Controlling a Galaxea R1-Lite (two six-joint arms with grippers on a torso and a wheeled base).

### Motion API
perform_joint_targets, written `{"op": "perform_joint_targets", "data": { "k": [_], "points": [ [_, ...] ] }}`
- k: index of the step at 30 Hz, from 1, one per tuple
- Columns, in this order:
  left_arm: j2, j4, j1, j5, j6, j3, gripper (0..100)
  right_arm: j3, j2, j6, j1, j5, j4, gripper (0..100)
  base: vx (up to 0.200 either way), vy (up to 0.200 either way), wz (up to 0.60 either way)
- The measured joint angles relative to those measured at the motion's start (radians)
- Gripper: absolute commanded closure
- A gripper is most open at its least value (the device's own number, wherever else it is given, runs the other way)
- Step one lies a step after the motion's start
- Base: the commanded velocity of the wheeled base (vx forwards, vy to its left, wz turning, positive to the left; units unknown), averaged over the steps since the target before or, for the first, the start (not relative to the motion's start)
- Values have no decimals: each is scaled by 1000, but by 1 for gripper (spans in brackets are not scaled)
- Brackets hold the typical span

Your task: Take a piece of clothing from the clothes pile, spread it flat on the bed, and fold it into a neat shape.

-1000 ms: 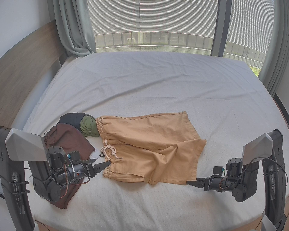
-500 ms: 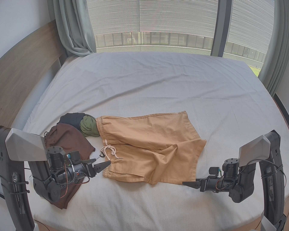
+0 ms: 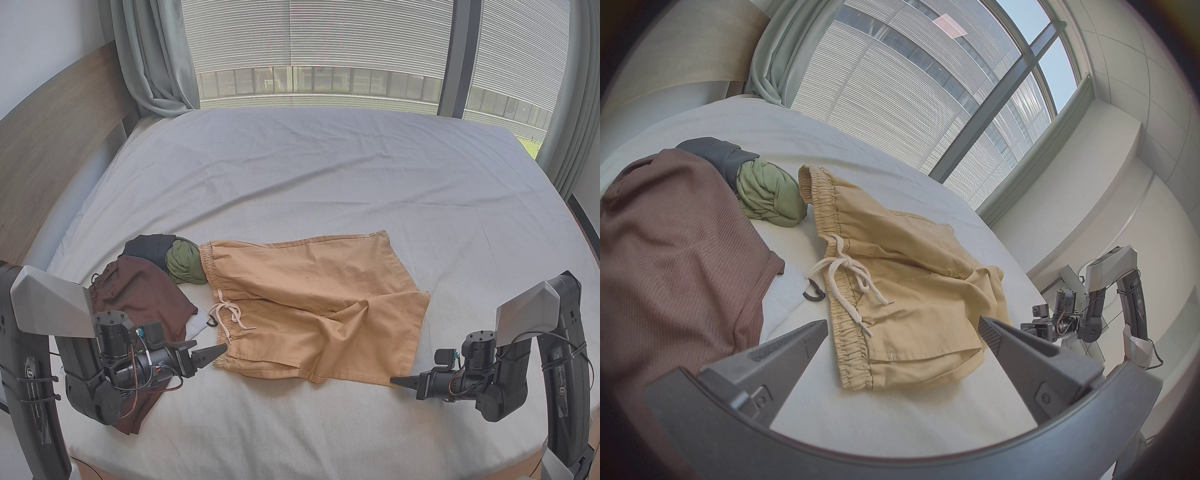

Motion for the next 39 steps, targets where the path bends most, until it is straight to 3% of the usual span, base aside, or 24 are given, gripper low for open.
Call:
{"op": "perform_joint_targets", "data": {
  "k": [8, 29, 38, 39],
  "points": [
    [21, -1, -12, -4, -80, 48, 0, 2, 4, -4, -7, 0, -2, 100, 0, 0, 0],
    [214, -2, -26, 19, -89, -145, 0, 3, 7, -4, -6, 2, -2, 100, 0, 0, 0],
    [246, -3, -54, 32, -155, -202, 0, 3, 7, -3, -6, 2, -2, 100, 0, 0, 0],
    [247, -2, -56, 38, -156, -204, 100, 3, 7, -3, -6, 2, -2, 100, 0, 0, 0]
  ]
}}
